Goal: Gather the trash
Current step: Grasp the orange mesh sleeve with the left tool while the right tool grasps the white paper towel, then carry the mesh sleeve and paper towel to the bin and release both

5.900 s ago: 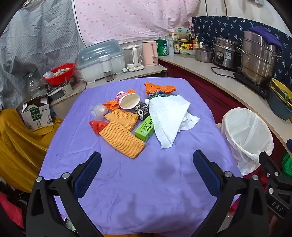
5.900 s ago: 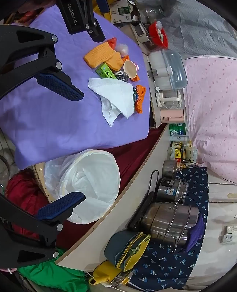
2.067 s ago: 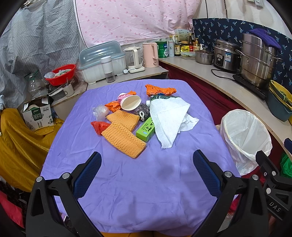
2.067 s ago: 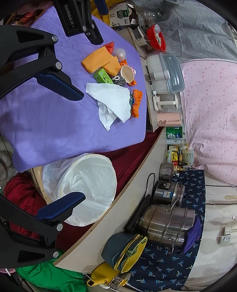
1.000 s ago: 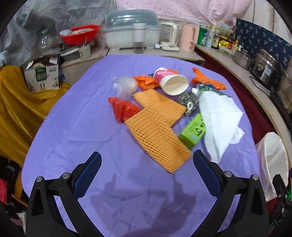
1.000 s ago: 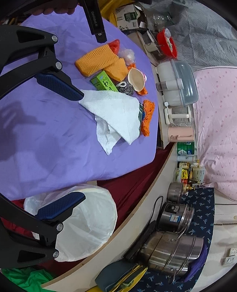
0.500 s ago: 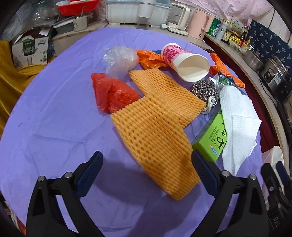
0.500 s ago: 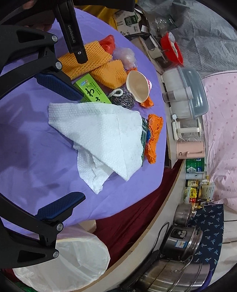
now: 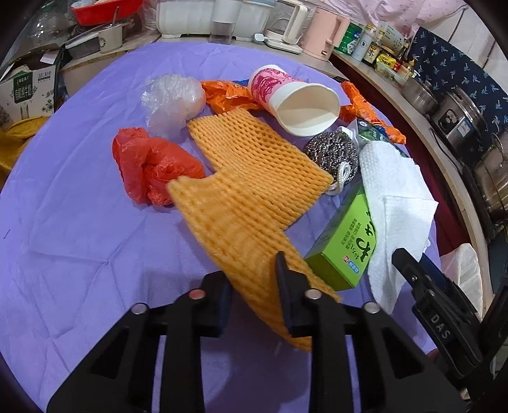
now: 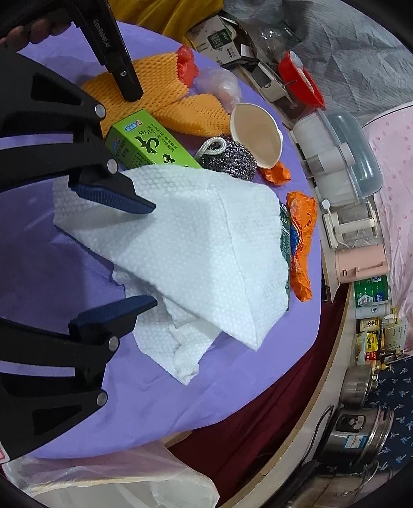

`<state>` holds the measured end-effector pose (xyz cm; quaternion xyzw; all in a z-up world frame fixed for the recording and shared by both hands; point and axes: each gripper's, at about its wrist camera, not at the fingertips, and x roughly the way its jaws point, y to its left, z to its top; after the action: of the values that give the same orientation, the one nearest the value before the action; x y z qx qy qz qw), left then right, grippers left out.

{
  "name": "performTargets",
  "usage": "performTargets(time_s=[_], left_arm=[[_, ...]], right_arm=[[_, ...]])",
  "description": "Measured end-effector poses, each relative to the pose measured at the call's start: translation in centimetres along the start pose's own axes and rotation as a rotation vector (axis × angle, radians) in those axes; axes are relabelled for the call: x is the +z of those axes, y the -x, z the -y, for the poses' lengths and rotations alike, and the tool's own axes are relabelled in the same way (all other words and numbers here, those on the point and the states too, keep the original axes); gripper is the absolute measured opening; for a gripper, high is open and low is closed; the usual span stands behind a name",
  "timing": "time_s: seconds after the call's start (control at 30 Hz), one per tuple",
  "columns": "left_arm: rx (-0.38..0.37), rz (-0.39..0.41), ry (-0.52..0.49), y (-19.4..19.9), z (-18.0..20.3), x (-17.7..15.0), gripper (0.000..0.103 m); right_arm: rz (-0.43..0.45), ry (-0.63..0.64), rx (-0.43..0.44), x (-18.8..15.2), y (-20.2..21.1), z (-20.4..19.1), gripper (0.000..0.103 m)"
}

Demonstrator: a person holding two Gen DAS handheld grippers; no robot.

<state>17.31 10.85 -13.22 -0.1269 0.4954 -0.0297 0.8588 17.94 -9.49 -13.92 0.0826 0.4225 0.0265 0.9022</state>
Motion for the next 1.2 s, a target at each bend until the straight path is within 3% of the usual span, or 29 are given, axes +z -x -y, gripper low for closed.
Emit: performTargets(time_s=[0.17, 0.2, 0.53, 0.87, 0.93, 1.03, 1.17, 1.2], left_arm=[[-0.018, 0.009, -0.020, 0.8, 0.1, -0.2, 0.012], [-0.022, 0.012, -0.025, 1.1, 0.2, -0.2, 0.011], [-0.057, 0.059, -0.074, 5.1, 1.3, -1.3, 0.009], [-0.081, 0.026, -0.153, 7.0, 3.6, -5.1, 0.009], [-0.084, 0.012, -0.162, 6.9, 3.9, -5.8, 0.009], [-0.086, -0.004, -0.177, 6.8, 4.4, -6.6, 0.009], [-0.085, -0.010, -0.195, 6.9, 5.0, -7.3, 0.009], [-0.084, -0.011, -0.197, 6.9, 5.0, -7.4, 0.009]], right_arm=[[0.001, 0.012, 0.019, -0.1, 0.2, -0.4, 0.014], [0.003, 0.012, 0.021, -0.1, 0.4, -0.3, 0.012], [0.053, 0.006, 0.032, -0.7, 5.1, 0.4, 0.009], [0.022, -0.015, 0.015, -5.0, 9.1, 2.7, 0.009], [0.010, -0.019, 0.010, -5.9, 9.2, 2.9, 0.010], [-0.007, -0.030, 0.005, -6.9, 9.1, 3.3, 0.019], [0.016, -0.058, -0.005, -7.0, 9.4, 3.9, 0.046], [0.023, -0.062, -0.009, -6.9, 9.5, 4.0, 0.049]])
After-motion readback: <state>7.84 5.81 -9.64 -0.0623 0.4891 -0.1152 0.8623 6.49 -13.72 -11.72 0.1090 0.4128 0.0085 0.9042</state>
